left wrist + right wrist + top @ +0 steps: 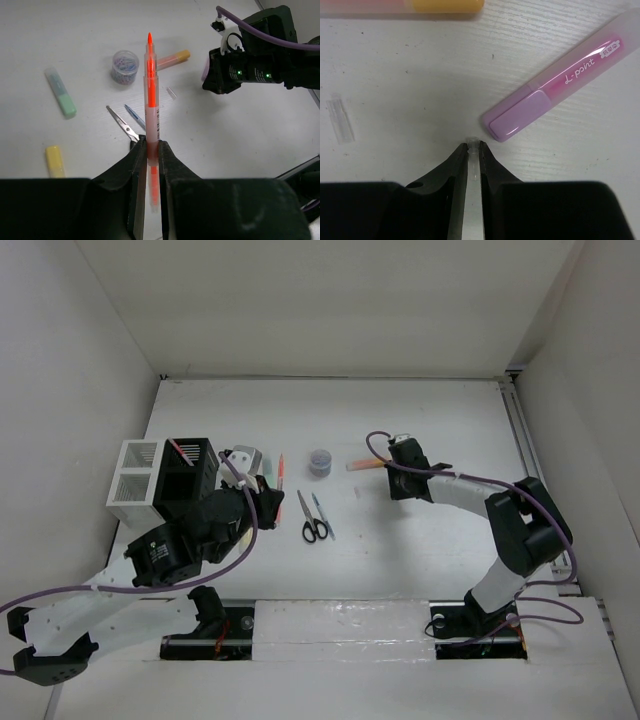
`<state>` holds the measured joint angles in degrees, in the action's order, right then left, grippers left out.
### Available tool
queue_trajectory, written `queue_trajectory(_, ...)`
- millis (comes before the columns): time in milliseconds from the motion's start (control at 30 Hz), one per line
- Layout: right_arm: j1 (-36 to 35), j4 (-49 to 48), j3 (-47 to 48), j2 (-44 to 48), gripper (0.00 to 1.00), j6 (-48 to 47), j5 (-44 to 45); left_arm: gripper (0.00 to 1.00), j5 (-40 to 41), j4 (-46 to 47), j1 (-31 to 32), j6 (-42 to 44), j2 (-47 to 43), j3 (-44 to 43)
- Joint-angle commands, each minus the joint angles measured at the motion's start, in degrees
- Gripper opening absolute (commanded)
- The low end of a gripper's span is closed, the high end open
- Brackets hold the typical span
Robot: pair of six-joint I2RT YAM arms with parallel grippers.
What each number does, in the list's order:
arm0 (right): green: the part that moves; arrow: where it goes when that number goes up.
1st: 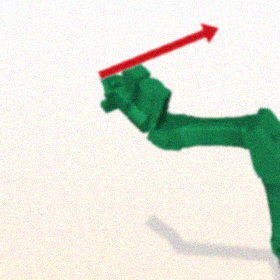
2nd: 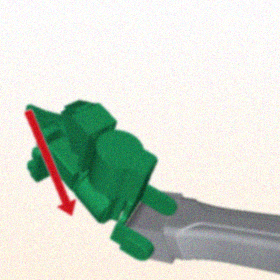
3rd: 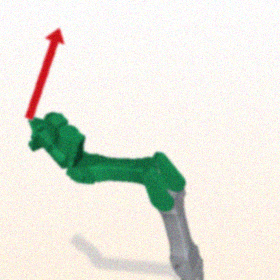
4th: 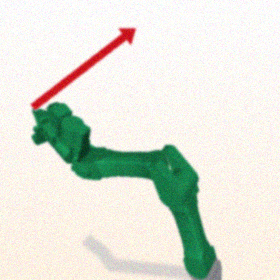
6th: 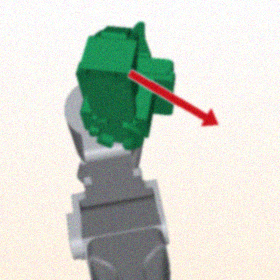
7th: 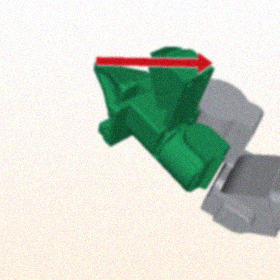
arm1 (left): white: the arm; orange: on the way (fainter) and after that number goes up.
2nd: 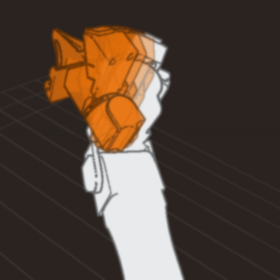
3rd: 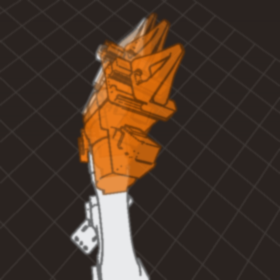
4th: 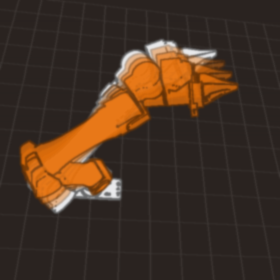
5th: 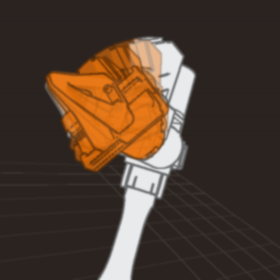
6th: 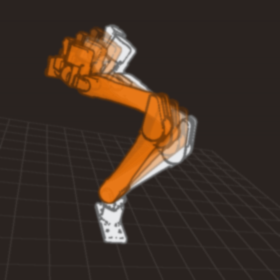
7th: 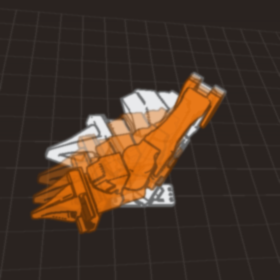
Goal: Sort the stationery into containers
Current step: Close the pen cap on the pen.
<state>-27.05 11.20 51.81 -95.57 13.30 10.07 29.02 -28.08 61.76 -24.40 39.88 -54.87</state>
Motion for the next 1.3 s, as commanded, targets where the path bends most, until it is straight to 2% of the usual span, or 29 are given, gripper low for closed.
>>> queue_trajectory(0,-0.37,-0.65,-1.1,0.82,0.19,-0.03,-0.22,0.0,1.22,2.15,-0.32,0.85,-0.68,0.29)
queue_trajectory(33,-0.37,-0.65,-1.1,0.82,0.19,-0.03,-0.22,0.0,1.22,2.15,-0.32,0.85,-0.68,0.29)
queue_trajectory(167,-0.37,-0.65,-1.1,0.82,0.0,-0.03,-1.45,0.0,1.22,1.62,-0.32,0.85,-0.68,0.29)
queue_trajectory(233,-0.37,-1.26,-1.1,0.82,0.0,-0.03,-3.11,0.0,1.22,1.62,-0.32,0.85,-0.68,0.29)
queue_trajectory(367,-3.35,-1.89,-1.1,6.96,0.0,0.5,-5.76,0.0,0.6,1.62,-0.32,0.85,-0.68,0.29)
queue_trajectory(533,-7.05,-4.68,0.75,22.66,0.0,3.73,-5.76,0.0,-2.03,2.76,-0.32,1.38,-0.68,0.29)
queue_trajectory(667,-7.05,-16.01,-2.85,32.19,0.0,10.49,-5.76,0.0,-5.63,3.81,-0.94,1.38,1.86,0.29)
queue_trajectory(700,-7.75,-22.56,-3.99,33.51,0.0,12.17,-5.76,0.0,-6.16,3.82,-0.94,1.38,2.57,-0.4)
queue_trajectory(767,-8.71,-29.36,-8.03,37.27,0.0,18.3,-3.4,0.0,-7.3,4.43,-1.55,1.38,4.41,-1.19)
queue_trajectory(800,-10.2,-36.53,-10.65,38.34,0.0,20.17,-0.78,0.0,-9.05,4.43,-2.25,1.9,4.42,-1.2)
queue_trajectory(900,-12.85,-44.22,-13.4,40.63,0.0,28.15,4.6,0.0,-10.64,5.92,-2.25,2.95,5.56,-2.34)
queue_trajectory(1067,-18.81,-61.34,-15.34,39.23,0.0,33.55,10.57,0.0,-13.98,7.86,-2.25,5.68,7.49,-4.62)
queue_trajectory(1167,-21.81,-65.51,-16.04,37.91,0.0,34.95,15.14,0.0,-18.01,8.65,-2.25,7.17,9.16,-4.63)
queue_trajectory(1267,-24.1,-60.96,-12.36,37.91,0.0,34.95,18.31,0.0,-19.69,10.94,-2.25,7.18,8.56,-2.53)
